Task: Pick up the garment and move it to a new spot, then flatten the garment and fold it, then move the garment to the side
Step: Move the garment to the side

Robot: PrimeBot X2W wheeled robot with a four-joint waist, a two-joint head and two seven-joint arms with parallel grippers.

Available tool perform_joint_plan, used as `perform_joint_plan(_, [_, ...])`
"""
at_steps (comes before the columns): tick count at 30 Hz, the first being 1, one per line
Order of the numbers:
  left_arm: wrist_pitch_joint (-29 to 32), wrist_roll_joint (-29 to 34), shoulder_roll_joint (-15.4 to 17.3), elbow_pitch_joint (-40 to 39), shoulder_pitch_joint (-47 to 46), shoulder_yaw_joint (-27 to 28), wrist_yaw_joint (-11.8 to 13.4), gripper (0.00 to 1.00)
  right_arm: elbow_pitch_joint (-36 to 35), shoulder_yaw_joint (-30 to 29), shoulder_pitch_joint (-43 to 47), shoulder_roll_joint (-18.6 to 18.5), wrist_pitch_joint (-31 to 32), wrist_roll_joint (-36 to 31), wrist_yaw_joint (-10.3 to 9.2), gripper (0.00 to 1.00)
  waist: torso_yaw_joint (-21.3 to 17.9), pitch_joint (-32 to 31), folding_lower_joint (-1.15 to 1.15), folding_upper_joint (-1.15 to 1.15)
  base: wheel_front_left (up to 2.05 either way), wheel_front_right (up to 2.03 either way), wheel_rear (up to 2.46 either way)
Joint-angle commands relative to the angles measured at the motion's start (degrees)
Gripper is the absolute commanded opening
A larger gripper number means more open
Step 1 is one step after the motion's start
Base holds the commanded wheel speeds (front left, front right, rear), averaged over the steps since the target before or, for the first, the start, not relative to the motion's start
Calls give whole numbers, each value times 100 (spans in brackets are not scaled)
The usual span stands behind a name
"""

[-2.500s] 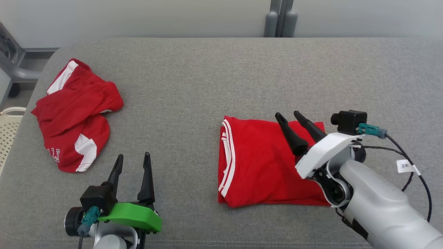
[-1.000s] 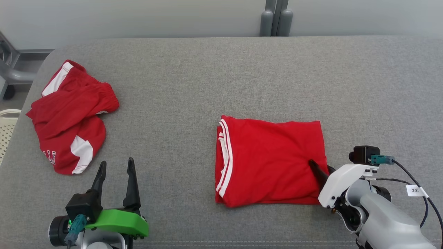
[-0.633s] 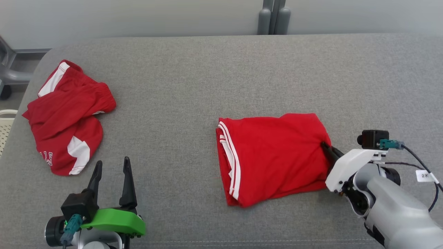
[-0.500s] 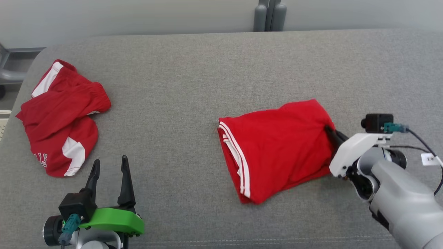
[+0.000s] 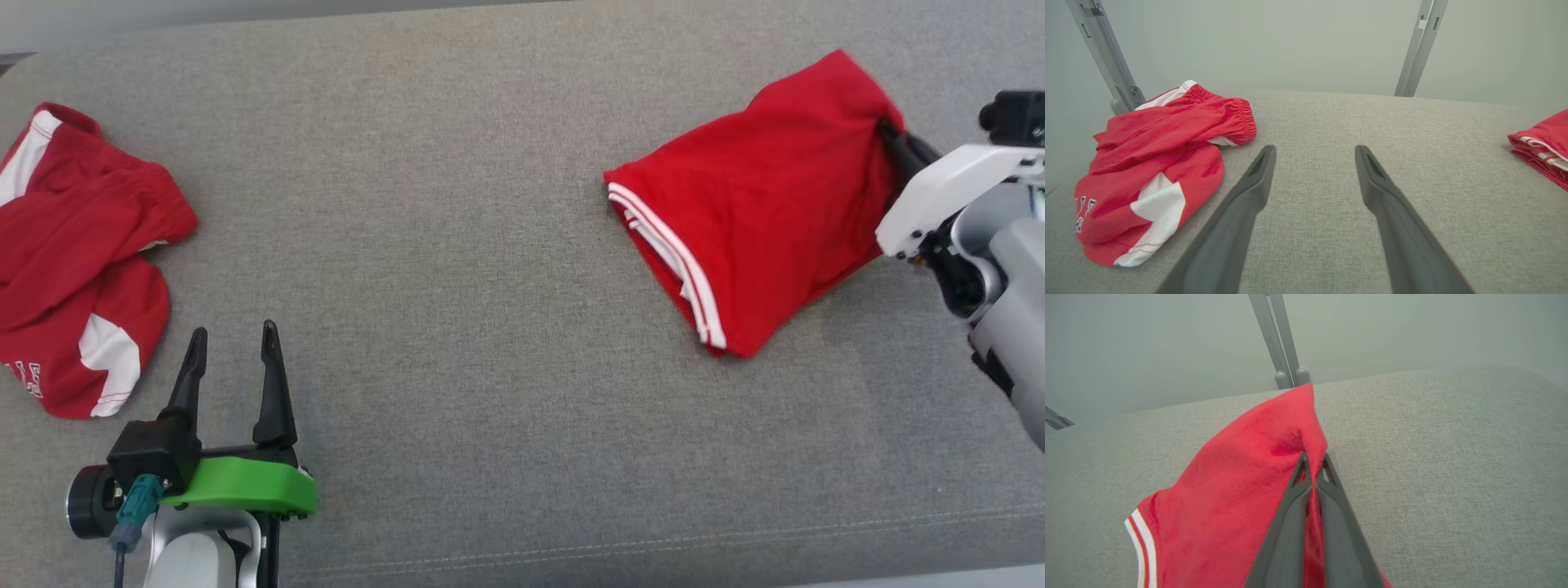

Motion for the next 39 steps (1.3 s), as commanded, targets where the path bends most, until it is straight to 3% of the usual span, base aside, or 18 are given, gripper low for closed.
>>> perform_joint_plan(1, [-14, 53, 64, -43, -94, 44, -20, 100, 40, -35, -118, -71, -47, 39, -4, 0, -153, 262, 0, 0, 0, 0, 0])
perform_joint_plan(27, [-14, 285, 458, -836, -261, 363, -45, 100, 1181, -305, -1780, -1235, -252, 99, -4, 0, -210, 1431, 0, 0, 0, 0, 0])
perform_joint_plan(39, [13, 291, 562, -1033, -324, 332, 11, 100, 1544, -293, -1928, -1415, -376, 10, -4, 0, -250, 1697, 0, 0, 0, 0, 0])
